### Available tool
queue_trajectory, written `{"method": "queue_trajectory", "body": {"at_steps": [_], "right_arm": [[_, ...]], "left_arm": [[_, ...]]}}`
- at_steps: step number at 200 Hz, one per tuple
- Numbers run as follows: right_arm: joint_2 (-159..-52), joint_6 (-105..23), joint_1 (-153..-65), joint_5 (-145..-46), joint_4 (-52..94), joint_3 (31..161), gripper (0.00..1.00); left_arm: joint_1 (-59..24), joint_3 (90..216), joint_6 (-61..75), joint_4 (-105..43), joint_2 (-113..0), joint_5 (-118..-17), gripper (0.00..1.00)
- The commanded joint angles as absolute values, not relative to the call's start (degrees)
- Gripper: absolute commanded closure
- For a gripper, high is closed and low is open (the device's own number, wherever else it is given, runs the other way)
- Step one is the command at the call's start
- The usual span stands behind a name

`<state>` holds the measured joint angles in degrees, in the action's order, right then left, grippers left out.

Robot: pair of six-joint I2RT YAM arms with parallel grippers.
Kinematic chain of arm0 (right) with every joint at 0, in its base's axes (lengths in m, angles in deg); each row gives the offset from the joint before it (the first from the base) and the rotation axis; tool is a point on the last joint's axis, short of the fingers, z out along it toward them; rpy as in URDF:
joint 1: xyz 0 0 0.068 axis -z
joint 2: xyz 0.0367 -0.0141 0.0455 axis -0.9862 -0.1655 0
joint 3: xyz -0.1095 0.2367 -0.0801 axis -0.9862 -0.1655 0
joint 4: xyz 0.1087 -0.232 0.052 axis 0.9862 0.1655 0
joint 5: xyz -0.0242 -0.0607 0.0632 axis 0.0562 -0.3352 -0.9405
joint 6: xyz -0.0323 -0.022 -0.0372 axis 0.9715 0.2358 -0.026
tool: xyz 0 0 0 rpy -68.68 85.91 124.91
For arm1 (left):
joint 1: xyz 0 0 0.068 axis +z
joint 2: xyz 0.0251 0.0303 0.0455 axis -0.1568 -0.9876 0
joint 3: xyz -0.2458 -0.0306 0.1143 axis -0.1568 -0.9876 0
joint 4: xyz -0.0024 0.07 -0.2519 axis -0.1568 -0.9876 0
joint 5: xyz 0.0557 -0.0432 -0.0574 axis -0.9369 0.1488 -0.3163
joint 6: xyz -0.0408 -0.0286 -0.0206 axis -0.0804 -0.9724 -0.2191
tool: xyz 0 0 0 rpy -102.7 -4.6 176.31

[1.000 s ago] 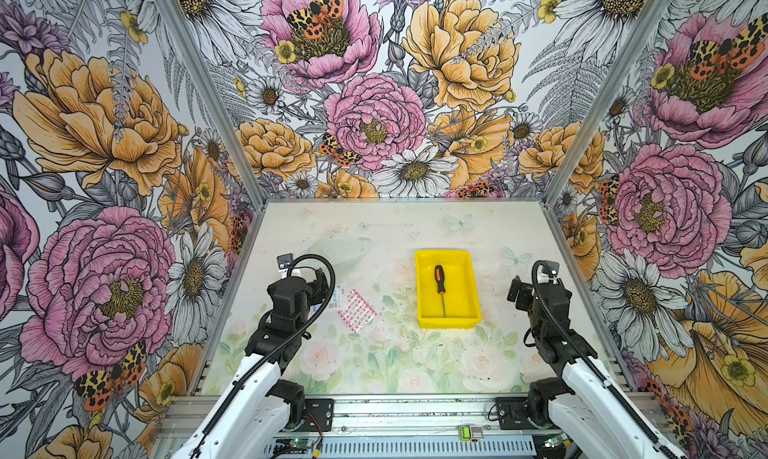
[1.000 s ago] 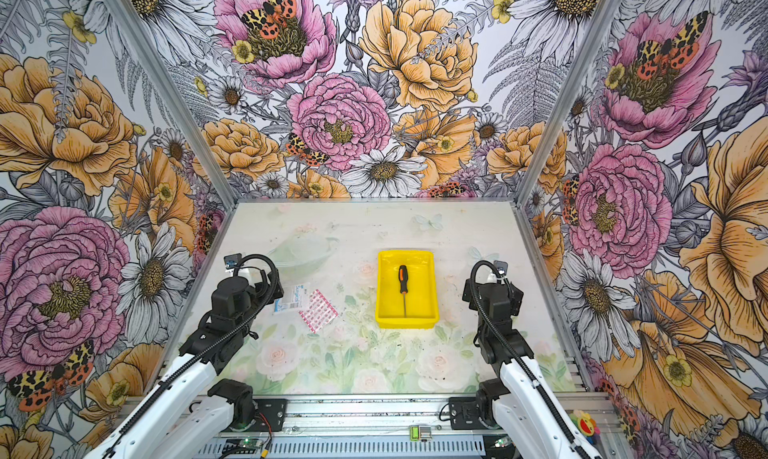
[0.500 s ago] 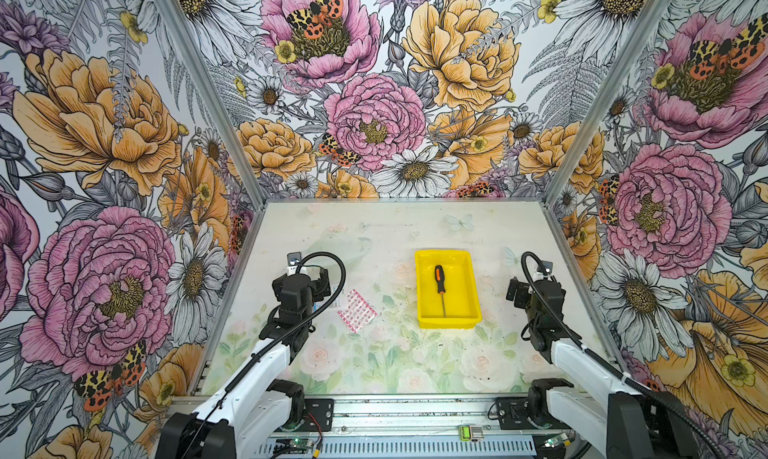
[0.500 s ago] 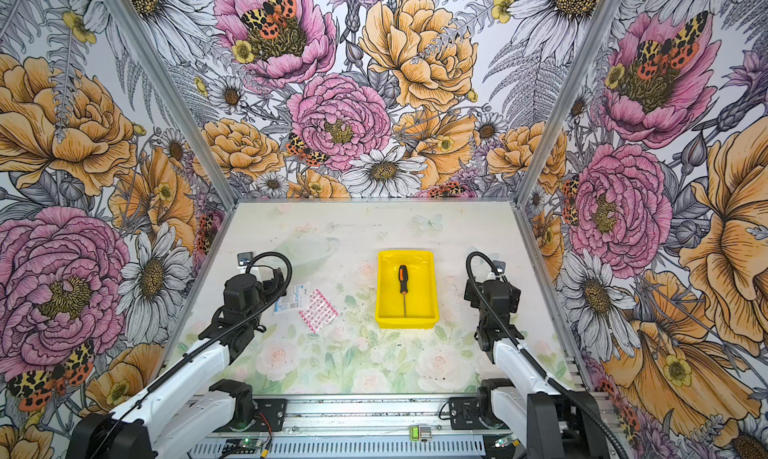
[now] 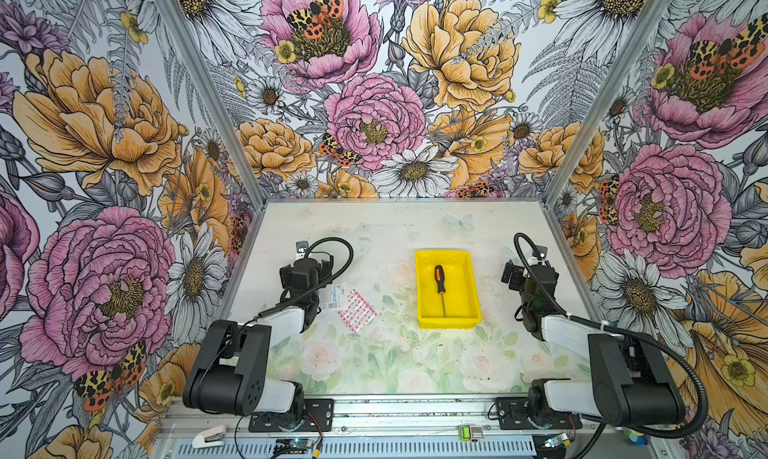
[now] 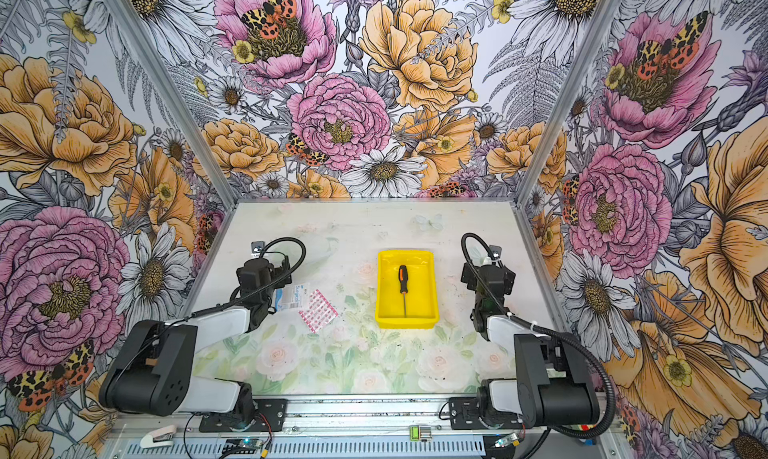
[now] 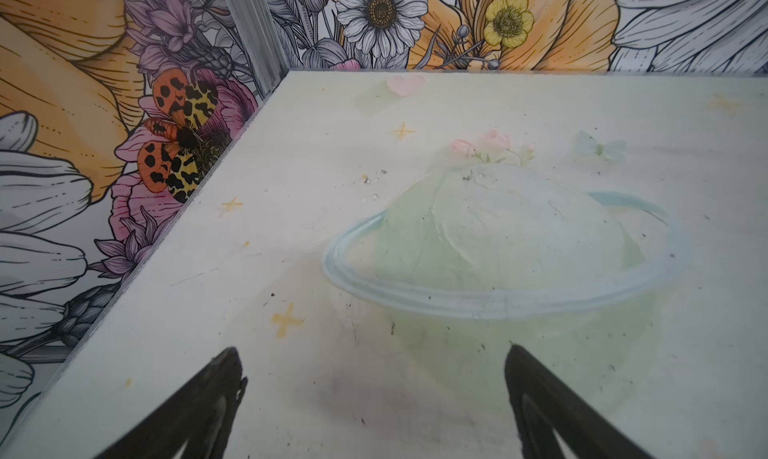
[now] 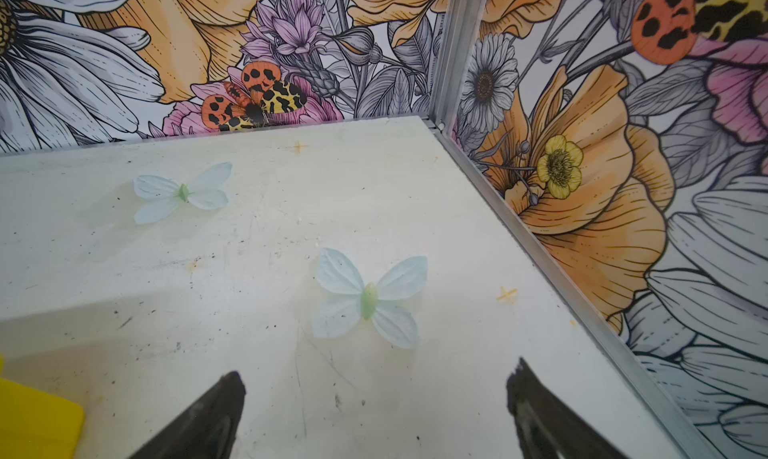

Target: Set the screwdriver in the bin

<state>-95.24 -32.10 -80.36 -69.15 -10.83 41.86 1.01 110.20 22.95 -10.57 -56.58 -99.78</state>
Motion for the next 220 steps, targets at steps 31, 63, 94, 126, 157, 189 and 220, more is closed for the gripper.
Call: {"method": "queue_trajectory", "body": {"at_steps": [31,63,94,126,157,189,220], "right_arm": [[-102.85,-31.29,-80.57,-68.13,-19.19,45.41,0.01],[-102.91,-31.29,-80.43,-69.28,-20.68,44.57,0.00],[-104.73,-31.22,-80.12,-70.93,-29.73,40.07,0.01],[-105.35,-30.83,-80.51,-69.72,-28.94,41.12,0.01],[-105.56,-30.58,-80.62,-69.53,-29.41,41.06,0.01],[-105.31,-30.54,-80.67,-69.52,-29.83,40.79,0.00],[-105.37,-30.55,-80.69,-69.47,-29.74,40.74,0.01]], "left_arm": [[4.20,110.42,26.54,3.57,-61.48,-95.47,0.01],[6.05,107.92,24.74,7.61,-60.96,-93.45,0.01],[6.56,107.68,24.26,7.83,-60.81,-92.47,0.01],[7.68,106.06,24.00,10.49,-60.76,-89.28,0.01],[8.67,103.04,23.82,16.53,-62.48,-85.78,0.01],[8.60,102.52,23.98,19.52,-63.48,-85.94,0.01],[7.88,102.49,24.15,19.19,-63.28,-87.40,0.01]]}}
